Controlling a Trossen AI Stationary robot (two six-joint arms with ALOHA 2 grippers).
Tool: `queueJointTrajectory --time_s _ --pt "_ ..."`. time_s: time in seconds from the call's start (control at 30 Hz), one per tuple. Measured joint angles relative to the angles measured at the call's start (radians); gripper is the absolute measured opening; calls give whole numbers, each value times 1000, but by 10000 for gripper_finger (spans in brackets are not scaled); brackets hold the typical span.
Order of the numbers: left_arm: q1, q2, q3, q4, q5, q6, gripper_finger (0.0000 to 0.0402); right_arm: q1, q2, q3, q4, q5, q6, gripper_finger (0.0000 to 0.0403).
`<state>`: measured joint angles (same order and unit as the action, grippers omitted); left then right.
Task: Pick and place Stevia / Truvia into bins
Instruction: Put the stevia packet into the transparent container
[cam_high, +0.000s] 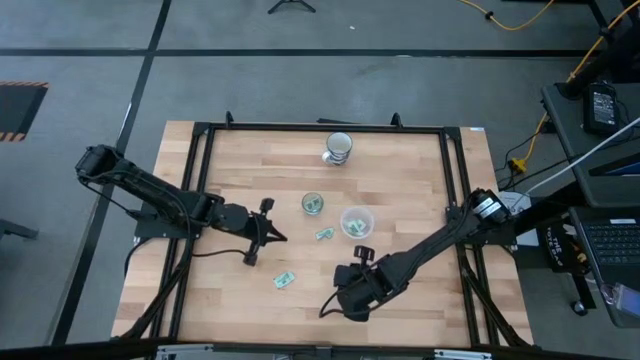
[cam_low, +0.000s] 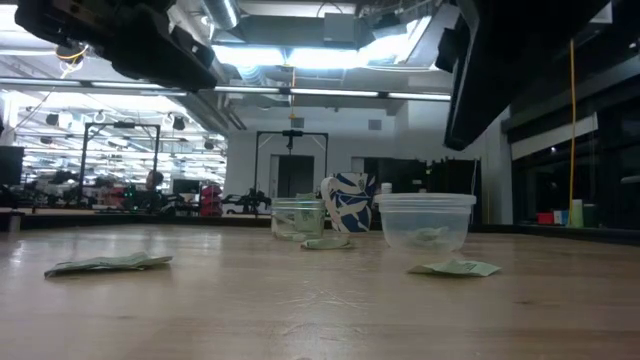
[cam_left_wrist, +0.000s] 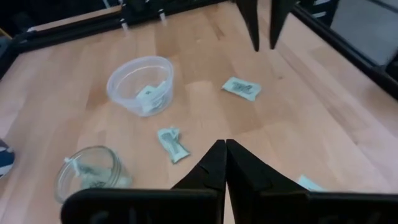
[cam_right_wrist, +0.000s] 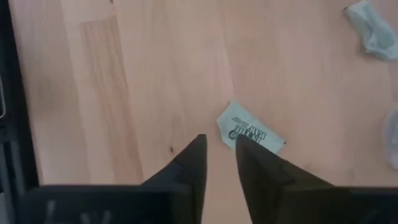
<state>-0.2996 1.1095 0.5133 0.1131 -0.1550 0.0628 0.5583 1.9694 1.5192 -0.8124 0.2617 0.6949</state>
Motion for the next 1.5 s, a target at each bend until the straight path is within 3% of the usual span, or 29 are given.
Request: queueJointTrajectory --time_s 0.23,0.37,0.8,1.5 --pt "0 0 0 -8 -5 0 5 0 2 -13 17 34 9 153" --pt "0 0 0 -8 -8 0 2 0 2 -76 112 34 8 168" --pt "0 0 0 -8 -8 0 2 0 4 -233 360 33 3 171" --pt "0 0 0 -9 -8 -8 2 1 -7 -447 561 55 69 171"
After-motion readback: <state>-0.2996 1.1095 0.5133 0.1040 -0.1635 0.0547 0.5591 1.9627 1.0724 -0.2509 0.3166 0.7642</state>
